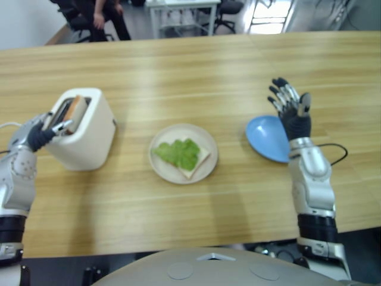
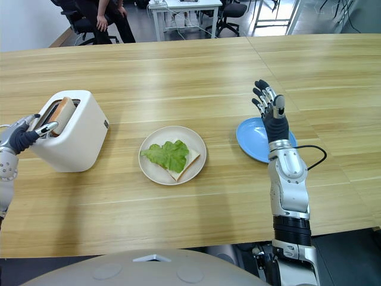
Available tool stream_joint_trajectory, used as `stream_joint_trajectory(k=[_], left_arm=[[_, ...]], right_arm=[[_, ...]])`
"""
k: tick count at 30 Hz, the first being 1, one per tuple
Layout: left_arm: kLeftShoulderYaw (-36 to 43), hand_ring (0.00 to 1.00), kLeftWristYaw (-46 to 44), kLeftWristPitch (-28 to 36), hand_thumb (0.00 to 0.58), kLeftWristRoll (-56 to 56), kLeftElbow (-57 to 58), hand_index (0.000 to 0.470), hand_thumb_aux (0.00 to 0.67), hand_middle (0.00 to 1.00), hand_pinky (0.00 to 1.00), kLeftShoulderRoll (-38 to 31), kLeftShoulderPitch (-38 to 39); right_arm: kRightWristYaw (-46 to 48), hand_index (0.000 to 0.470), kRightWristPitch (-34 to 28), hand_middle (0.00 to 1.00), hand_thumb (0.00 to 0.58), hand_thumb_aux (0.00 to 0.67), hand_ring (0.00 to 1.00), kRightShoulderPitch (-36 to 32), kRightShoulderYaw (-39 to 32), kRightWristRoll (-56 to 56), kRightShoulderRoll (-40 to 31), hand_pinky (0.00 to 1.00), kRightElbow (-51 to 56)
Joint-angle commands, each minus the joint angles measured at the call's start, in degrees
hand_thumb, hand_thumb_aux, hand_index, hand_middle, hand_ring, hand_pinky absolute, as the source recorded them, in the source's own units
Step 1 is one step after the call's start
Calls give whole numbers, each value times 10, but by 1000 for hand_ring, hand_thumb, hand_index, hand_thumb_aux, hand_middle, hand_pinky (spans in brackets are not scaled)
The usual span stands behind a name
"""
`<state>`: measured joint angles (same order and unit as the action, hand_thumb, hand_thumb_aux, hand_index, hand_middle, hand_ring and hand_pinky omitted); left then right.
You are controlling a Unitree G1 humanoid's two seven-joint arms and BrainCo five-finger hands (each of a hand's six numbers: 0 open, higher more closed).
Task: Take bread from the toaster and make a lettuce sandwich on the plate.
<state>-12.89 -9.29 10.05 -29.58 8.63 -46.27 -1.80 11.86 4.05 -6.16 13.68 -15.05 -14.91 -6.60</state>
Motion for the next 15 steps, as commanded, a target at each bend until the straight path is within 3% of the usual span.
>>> stream_joint_trajectory(k=[1,15], left_arm=[[26,0,-23,1,0,24,-5,0,0,0,0,24,6],[48,0,13,14,0,-12,-9,0,0,0,0,26,2]], right_arm=[[0,0,-13,0,0,0,0,6,2,-1,-1,0,-7],[-5,0,-9,0,0,0,0,8,-5,21,0,0,0]])
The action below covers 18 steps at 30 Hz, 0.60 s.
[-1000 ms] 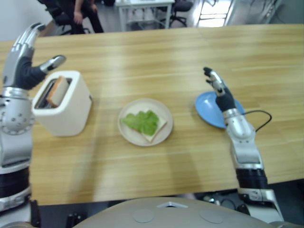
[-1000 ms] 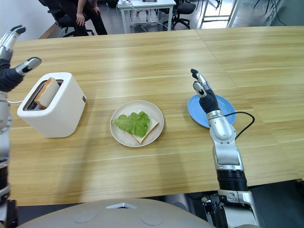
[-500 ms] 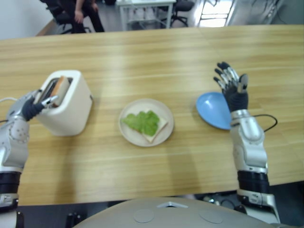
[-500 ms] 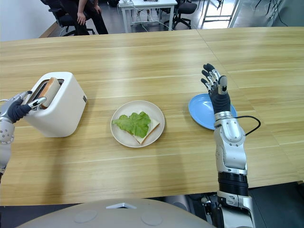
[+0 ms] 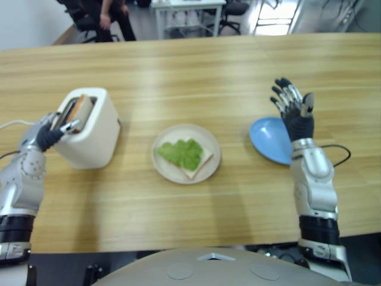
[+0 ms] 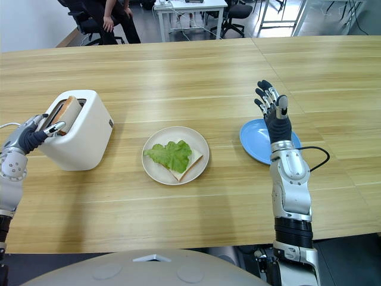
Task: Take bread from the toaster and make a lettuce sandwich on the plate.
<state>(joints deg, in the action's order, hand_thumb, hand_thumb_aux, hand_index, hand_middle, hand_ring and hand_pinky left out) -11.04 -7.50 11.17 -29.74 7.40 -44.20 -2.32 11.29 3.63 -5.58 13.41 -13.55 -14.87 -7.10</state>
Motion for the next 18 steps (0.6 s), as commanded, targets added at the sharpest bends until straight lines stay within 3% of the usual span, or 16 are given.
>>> stream_joint_trajectory(k=[1,10,18], left_arm=[[32,0,0,5,0,-16,3,0,0,0,0,4,7],[57,0,30,16,0,-60,-4,0,0,0,0,3,0],[88,0,106,25,0,-168,-34,0,0,0,0,-15,-1]], right_arm=[[1,0,-5,0,0,0,0,2,-3,7,-1,0,6],[4,0,-2,0,0,0,0,-1,-2,11,-2,0,14],[9,0,1,0,0,0,0,-1,0,13,-4,0,22]])
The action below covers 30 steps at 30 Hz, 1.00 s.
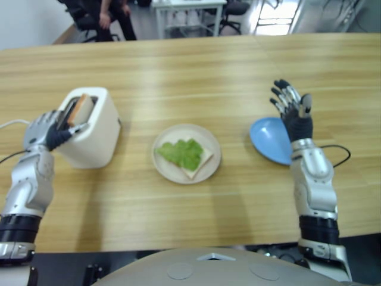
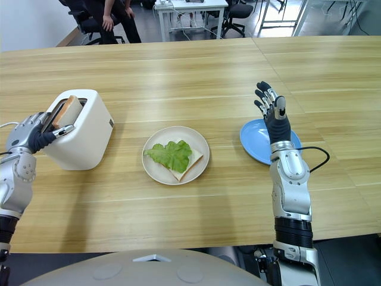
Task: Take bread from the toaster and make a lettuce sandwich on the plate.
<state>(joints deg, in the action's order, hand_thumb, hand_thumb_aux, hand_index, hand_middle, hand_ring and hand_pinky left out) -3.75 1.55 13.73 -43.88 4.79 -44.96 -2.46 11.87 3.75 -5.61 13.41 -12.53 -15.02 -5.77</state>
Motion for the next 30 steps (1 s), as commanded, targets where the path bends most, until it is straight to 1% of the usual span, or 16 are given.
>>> stream_joint_trajectory(k=[1,8,19,21,22,23,24,25,26,27,28,29,30], left_arm=[[16,0,21,-1,0,-31,-9,0,0,0,0,-7,0],[25,0,42,-4,0,-59,0,0,0,0,0,-10,-4],[21,0,30,-7,0,-21,38,0,0,0,0,1,-8],[20,0,26,-7,194,-11,44,85,123,0,0,1,-10],[19,0,25,-9,395,-3,46,200,292,0,0,2,-10],[17,0,25,-11,452,3,47,244,355,0,0,2,-10],[13,0,26,-13,494,12,48,283,413,0,0,4,-10],[10,0,28,-14,546,19,47,348,507,0,0,5,-9],[8,0,31,-15,580,24,46,460,670,0,0,6,-9],[9,0,33,-12,580,24,44,460,670,0,0,5,-9],[5,255,35,-14,580,31,44,460,670,255,255,8,-9],[1,545,39,-16,580,37,43,460,670,545,545,10,-9],[-1,1000,39,-16,580,39,42,460,670,1000,1000,11,-10]], right_arm=[[3,0,0,0,0,0,0,-1,0,3,-3,0,10],[5,0,1,0,0,0,0,0,-3,6,-2,0,11],[8,0,1,0,0,0,0,4,0,6,-5,0,12],[8,0,0,0,0,0,0,5,1,6,-6,0,11],[7,0,0,0,0,0,0,5,1,6,-6,0,11],[7,0,0,0,0,0,0,5,1,6,-6,0,11],[7,0,0,0,0,0,0,5,0,6,-6,0,11],[7,0,1,0,0,0,0,5,0,6,-7,0,11],[7,0,1,0,0,0,0,5,0,7,-7,0,12],[7,0,1,0,0,0,0,6,0,7,-7,0,11],[7,0,1,0,0,0,0,7,0,7,-7,0,11],[7,0,1,0,0,0,0,7,0,7,-8,0,10],[7,0,0,0,0,0,0,8,0,7,-8,0,10]])
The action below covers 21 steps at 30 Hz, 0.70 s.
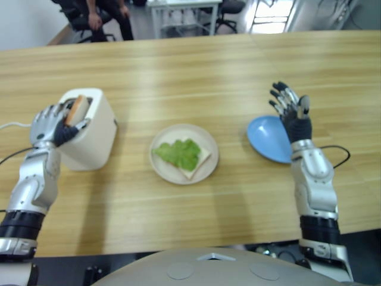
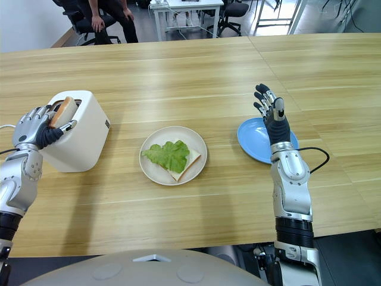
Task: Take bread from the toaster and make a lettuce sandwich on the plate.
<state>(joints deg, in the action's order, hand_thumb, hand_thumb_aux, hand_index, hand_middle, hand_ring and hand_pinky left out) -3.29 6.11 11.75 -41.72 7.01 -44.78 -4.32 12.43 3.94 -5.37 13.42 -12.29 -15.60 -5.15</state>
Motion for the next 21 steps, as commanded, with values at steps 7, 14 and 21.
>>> stream_joint_trajectory(k=[7,14,21], left_arm=[[-33,1000,28,-13,580,28,-15,460,670,1000,1000,12,11],[-100,1000,101,-60,580,35,-134,460,670,1000,1000,17,27],[-208,1000,110,-118,580,111,-276,460,670,1000,1000,42,12]], right_arm=[[-1,0,-1,0,0,0,0,10,0,6,-4,0,2],[-2,0,-1,0,0,0,0,11,-1,8,-4,0,2],[-5,0,-1,0,0,0,0,18,2,9,-2,0,-3]])
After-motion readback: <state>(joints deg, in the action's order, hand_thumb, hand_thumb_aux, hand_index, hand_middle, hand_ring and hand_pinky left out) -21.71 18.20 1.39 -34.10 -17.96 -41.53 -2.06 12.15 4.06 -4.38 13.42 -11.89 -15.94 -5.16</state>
